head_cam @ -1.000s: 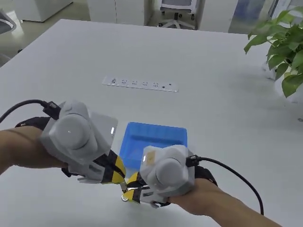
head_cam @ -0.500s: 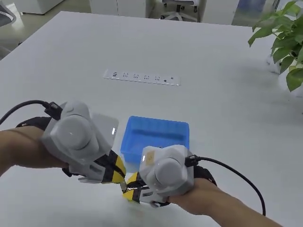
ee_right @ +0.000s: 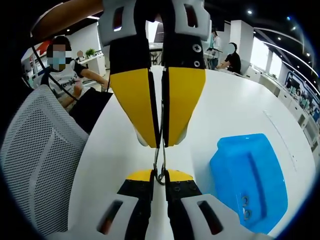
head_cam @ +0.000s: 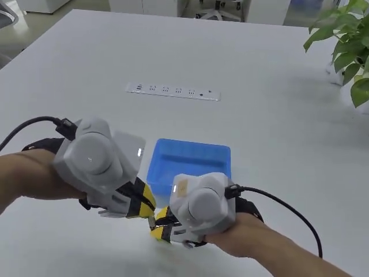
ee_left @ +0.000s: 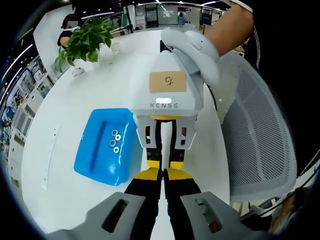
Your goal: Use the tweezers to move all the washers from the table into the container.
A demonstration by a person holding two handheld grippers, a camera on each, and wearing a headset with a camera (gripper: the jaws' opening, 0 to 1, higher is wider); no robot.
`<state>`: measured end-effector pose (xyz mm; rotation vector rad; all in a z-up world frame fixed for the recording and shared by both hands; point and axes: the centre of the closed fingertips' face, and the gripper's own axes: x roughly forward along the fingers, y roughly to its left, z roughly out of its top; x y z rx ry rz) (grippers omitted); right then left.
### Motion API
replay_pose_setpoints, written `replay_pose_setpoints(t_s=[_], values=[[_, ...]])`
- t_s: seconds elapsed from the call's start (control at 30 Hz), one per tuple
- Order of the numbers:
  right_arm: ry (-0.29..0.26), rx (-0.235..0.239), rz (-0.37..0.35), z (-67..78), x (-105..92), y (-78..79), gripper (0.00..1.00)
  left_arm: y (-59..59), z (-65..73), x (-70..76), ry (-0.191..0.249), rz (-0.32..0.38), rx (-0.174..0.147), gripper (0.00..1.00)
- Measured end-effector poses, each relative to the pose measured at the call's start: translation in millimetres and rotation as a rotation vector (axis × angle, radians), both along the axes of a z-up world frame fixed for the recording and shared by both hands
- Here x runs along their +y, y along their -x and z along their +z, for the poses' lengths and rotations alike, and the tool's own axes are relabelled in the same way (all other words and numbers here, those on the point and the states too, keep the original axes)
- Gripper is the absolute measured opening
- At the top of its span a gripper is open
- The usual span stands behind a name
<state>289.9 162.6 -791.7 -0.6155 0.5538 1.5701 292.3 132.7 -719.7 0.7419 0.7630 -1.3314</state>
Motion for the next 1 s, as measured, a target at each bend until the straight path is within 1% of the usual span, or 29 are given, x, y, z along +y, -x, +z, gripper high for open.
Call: replay_pose_setpoints(t_s=[0.27, 0.57, 0.77, 1.0], values=[[-0.006, 0.004, -0.005, -0.1, -0.1, 0.7, 0.09, -3.2, -5.0, 2.6, -0.004, 0.001, 0.005, 0.06], [-0.003, -0.009, -0.001, 0.2, -0.2, 1.2, 0.09, -2.9, -5.6, 3.2, -0.01, -0.003, 0.002, 0.06], [-0.006, -0.009, -0.002, 4.9, -1.5, 0.9, 0.09, -0.8, 0.8, 0.6, -0.007, -0.004, -0.007, 0.06], [-0.01, -0.023, -0.003, 11.5, -2.6, -0.4, 0.09, -1.4, 7.0, -0.8, -0.002, -0.006, -0.019, 0.06]])
